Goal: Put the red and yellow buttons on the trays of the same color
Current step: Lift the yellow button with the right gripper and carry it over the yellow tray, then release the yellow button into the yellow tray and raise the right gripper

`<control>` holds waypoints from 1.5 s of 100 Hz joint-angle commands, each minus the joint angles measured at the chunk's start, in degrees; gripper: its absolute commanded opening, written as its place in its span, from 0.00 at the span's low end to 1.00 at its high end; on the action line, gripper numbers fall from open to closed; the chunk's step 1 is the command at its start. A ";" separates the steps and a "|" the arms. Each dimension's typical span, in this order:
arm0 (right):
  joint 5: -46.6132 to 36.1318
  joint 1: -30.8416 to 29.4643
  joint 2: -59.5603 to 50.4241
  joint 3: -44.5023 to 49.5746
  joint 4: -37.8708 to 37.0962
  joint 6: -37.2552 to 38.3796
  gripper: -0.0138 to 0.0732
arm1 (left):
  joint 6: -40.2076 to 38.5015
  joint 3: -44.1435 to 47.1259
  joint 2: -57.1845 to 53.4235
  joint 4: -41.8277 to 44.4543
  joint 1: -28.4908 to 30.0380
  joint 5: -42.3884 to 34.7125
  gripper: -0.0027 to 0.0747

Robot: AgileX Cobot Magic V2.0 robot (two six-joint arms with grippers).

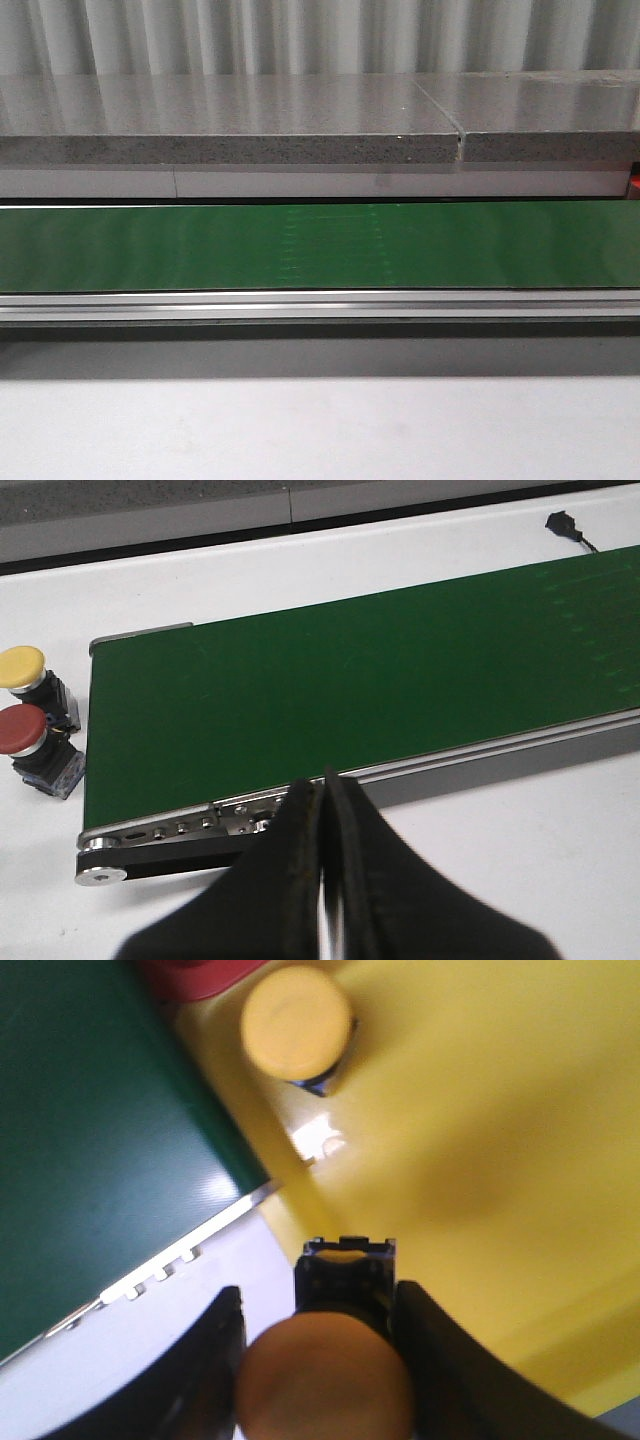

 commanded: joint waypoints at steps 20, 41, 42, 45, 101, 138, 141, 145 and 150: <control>-10.09 -2.12 0.34 3.36 0.35 0.41 0.30 | -0.05 -1.51 0.10 -0.88 -0.42 -4.09 0.01; -13.62 -2.12 4.54 3.36 0.55 2.66 0.30 | -0.05 -1.51 0.10 -0.88 -0.42 -4.09 0.01; -13.75 -2.12 4.73 3.36 0.63 2.67 0.30 | -0.05 -1.51 0.10 -0.88 -0.42 -4.09 0.01; -14.05 -2.12 5.57 3.36 0.81 2.76 0.30 | -0.05 -1.51 0.10 -0.88 -0.42 -4.09 0.01; -19.64 -2.12 12.45 3.36 2.96 2.70 0.42 | -0.05 -1.51 0.10 -0.88 -0.42 -4.09 0.01; -20.23 -2.12 10.89 3.36 2.94 1.91 0.72 | -0.05 -1.51 0.10 -0.88 -0.42 -4.09 0.01; -20.23 -2.00 10.03 3.36 2.94 1.86 0.72 | -0.05 -1.51 0.10 -0.88 -0.42 -4.09 0.01; -20.17 -2.00 9.07 3.36 2.94 1.64 0.72 | -0.05 -1.51 0.10 -0.88 -0.42 -4.09 0.01; -20.17 -2.00 7.61 3.36 2.89 1.06 0.72 | -0.05 -1.51 0.10 -0.88 -0.42 -4.09 0.01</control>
